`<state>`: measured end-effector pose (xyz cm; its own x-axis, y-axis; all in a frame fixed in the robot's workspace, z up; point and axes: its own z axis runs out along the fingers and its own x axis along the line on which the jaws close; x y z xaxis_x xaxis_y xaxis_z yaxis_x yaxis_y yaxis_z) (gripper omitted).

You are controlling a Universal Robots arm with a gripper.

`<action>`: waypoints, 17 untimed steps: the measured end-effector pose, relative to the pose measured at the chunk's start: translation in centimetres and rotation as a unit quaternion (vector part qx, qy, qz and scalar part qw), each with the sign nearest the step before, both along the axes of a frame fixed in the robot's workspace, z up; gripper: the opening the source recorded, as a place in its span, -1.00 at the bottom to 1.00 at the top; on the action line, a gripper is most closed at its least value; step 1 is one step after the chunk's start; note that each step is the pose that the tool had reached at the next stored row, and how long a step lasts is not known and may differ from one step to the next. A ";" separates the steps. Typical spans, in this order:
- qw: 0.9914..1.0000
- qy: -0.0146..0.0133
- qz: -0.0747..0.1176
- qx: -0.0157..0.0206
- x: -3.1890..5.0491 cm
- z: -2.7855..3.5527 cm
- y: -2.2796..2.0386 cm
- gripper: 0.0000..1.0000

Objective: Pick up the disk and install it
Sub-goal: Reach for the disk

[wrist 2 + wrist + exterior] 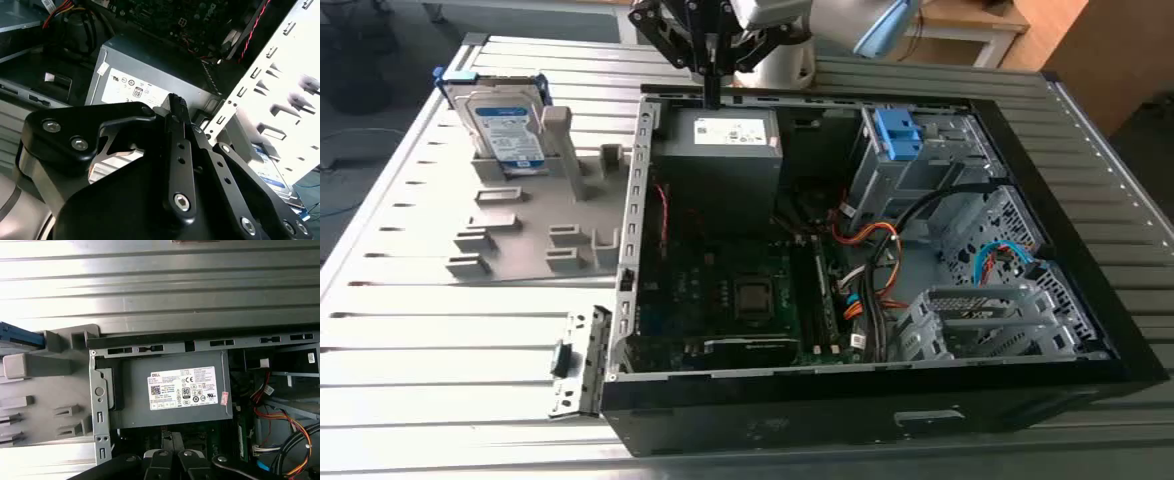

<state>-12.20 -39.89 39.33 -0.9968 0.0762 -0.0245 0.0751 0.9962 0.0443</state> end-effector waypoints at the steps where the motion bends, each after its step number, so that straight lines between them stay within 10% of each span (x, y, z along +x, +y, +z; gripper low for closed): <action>1: 1.000 0.000 0.000 0.000 0.00 0.00 0.00 -0.79; 17: 1.000 -0.002 0.000 0.000 -1.27 0.00 0.00 -0.79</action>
<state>-13.47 -39.89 39.33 -0.9967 0.0763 -0.0275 0.0750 0.9962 0.0446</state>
